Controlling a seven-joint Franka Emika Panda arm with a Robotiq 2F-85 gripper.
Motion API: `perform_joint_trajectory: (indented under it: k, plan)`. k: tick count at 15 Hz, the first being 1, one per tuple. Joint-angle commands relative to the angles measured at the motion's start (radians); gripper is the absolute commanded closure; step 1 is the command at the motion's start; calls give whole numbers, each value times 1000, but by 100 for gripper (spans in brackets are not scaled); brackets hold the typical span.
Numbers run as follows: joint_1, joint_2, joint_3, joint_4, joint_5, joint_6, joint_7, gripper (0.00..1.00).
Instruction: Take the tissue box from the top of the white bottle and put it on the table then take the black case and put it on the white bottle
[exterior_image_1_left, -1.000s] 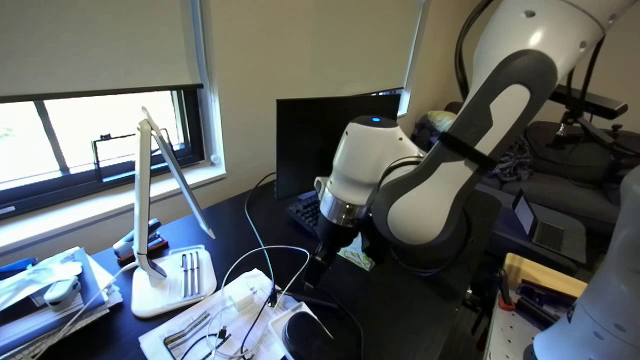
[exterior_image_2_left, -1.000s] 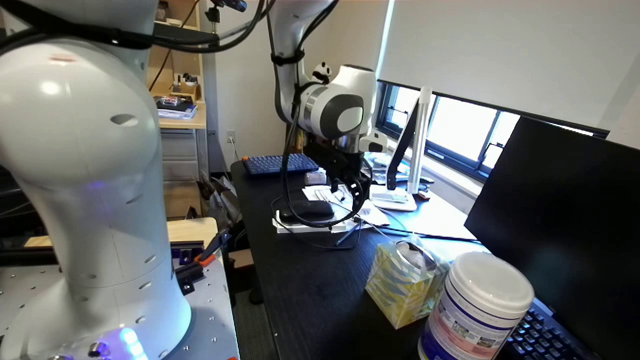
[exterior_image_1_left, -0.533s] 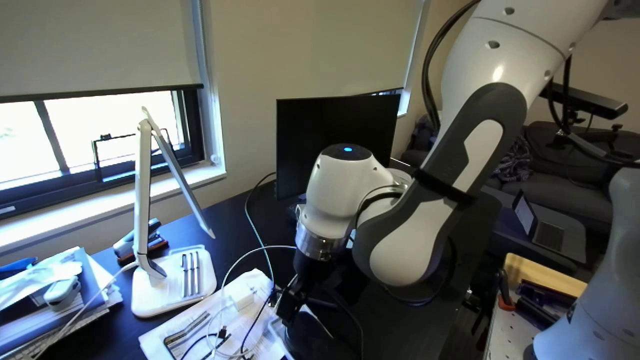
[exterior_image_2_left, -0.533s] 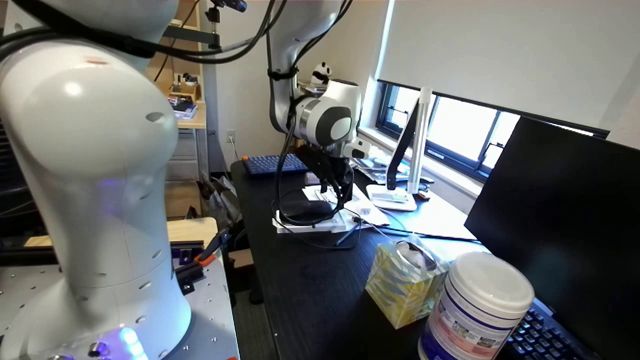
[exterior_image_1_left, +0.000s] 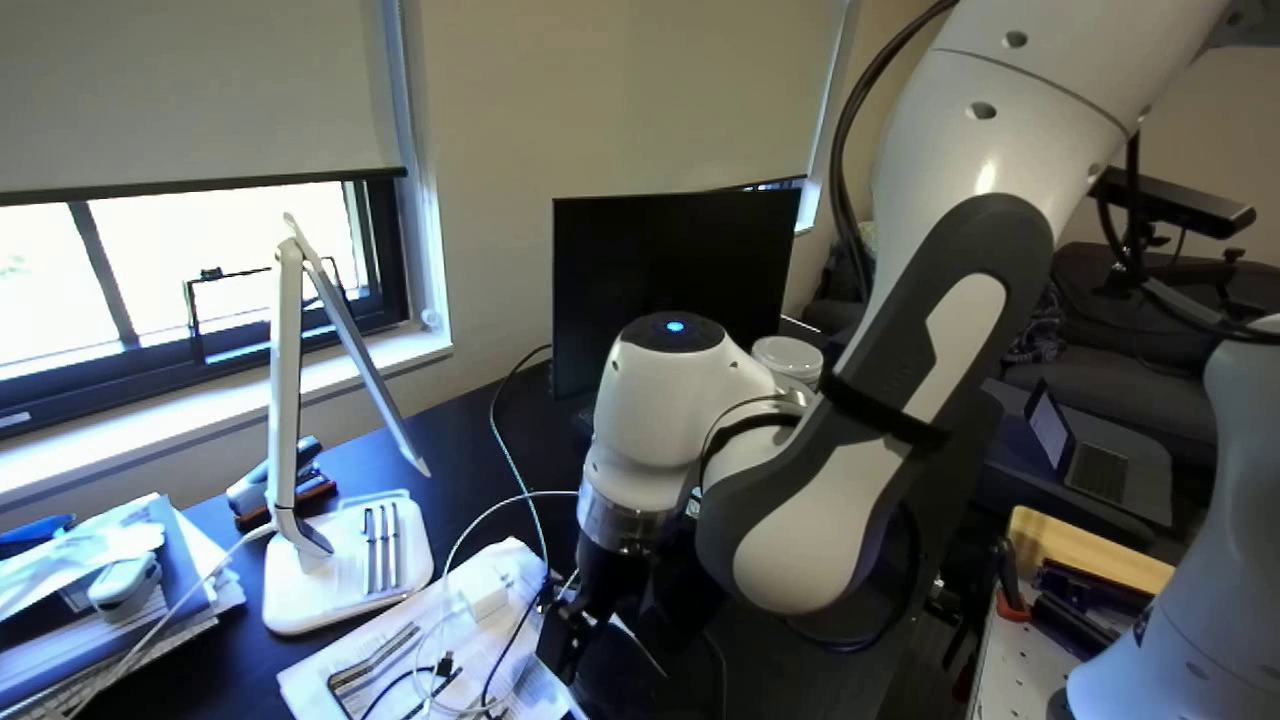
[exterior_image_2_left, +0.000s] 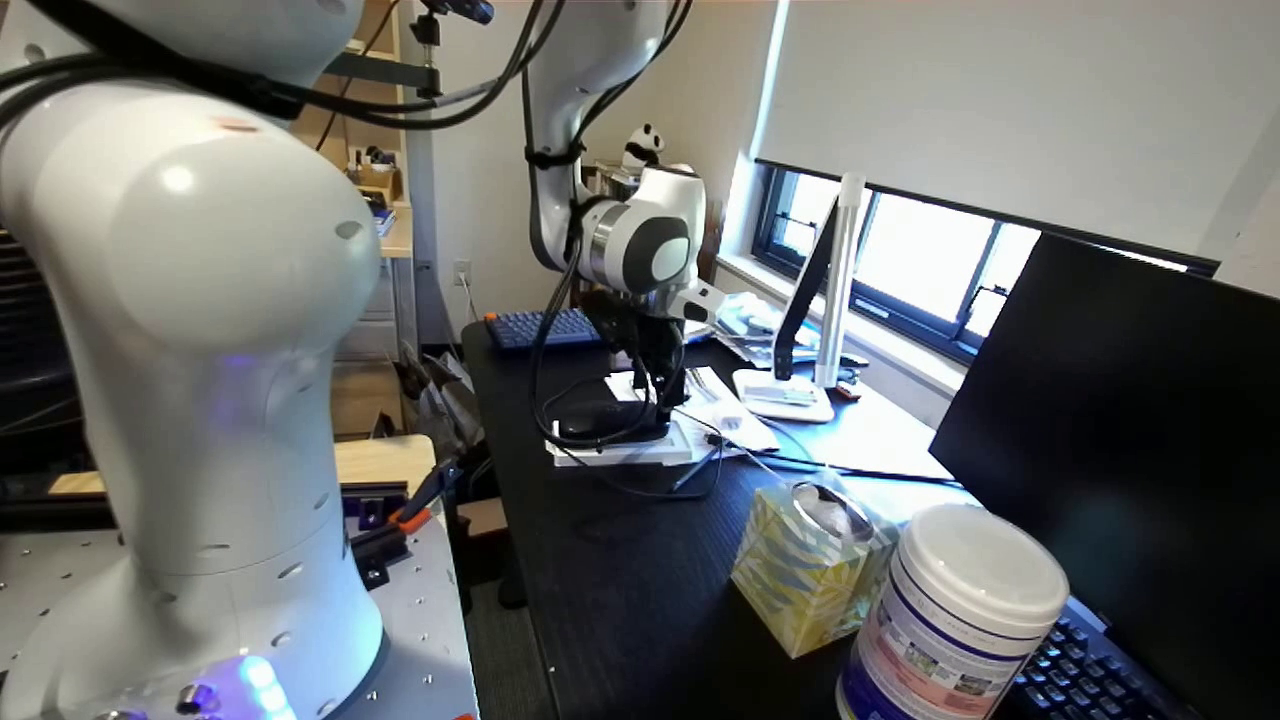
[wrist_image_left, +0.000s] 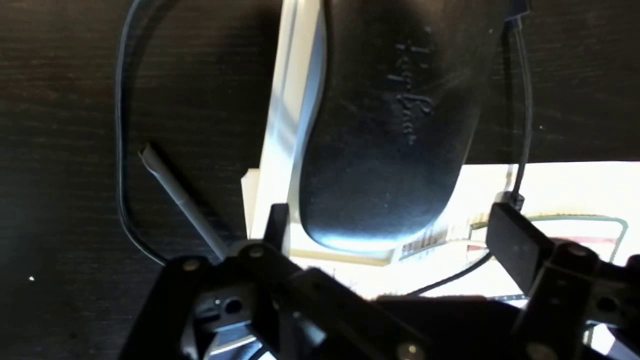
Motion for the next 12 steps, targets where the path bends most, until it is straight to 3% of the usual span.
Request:
perform_joint_trajectory:
  k: [1, 12]
  plan:
    - [10, 30, -4, 17, 12, -27, 49, 0]
    - [-5, 35, 55, -7, 55, -69, 44, 0]
